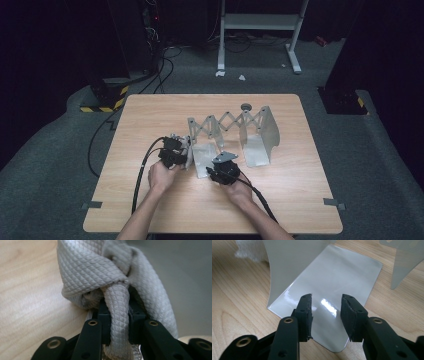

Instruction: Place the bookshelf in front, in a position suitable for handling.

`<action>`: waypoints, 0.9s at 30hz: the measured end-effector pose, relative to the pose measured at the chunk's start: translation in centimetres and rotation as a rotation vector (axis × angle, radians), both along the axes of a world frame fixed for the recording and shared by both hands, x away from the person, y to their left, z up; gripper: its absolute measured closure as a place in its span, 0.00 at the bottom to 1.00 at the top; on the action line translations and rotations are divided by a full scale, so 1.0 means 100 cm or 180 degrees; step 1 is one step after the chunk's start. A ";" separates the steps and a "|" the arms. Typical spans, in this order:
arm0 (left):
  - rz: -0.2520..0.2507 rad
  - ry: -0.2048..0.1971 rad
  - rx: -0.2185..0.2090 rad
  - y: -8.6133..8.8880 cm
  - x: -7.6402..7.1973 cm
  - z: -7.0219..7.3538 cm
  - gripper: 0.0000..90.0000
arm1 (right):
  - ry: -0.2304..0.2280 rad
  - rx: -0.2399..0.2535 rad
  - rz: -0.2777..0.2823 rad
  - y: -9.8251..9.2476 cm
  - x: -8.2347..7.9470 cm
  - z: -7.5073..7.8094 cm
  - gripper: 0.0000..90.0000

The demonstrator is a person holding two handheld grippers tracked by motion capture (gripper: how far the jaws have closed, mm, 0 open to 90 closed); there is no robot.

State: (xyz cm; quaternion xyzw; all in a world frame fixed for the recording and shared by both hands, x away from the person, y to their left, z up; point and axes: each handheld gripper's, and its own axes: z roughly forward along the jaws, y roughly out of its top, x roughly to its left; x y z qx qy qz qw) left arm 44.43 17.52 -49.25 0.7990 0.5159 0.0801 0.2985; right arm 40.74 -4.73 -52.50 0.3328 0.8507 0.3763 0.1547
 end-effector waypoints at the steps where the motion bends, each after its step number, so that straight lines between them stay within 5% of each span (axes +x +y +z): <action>1: 0.0036 0.0003 -0.0021 0.002 -0.001 -0.001 0.83 | 0.0000 0.0001 0.0003 0.000 0.000 0.000 0.67; 7: 0.0132 -0.0076 0.0138 0.014 -0.003 0.003 0.78 | 0.0062 0.0014 0.0011 -0.007 -0.006 0.001 0.61; 12: 0.0227 -0.0071 0.0137 0.025 -0.006 0.002 0.71 | -0.0003 0.0023 -0.0149 -0.040 -0.013 0.016 0.61; 17: 0.0308 -0.0098 -0.0018 0.035 -0.008 0.006 0.56 | -0.0112 -0.0134 -0.0465 -0.077 -0.013 0.018 0.59; 22: 0.0334 -0.0167 -0.0111 0.043 -0.011 0.017 0.48 | -0.0061 -0.0201 -0.0793 -0.103 -0.007 0.015 0.56; 27: 0.0444 -0.0216 -0.0284 0.054 -0.009 0.029 0.47 | 0.0002 -0.0268 -0.0826 -0.106 -0.004 0.012 0.53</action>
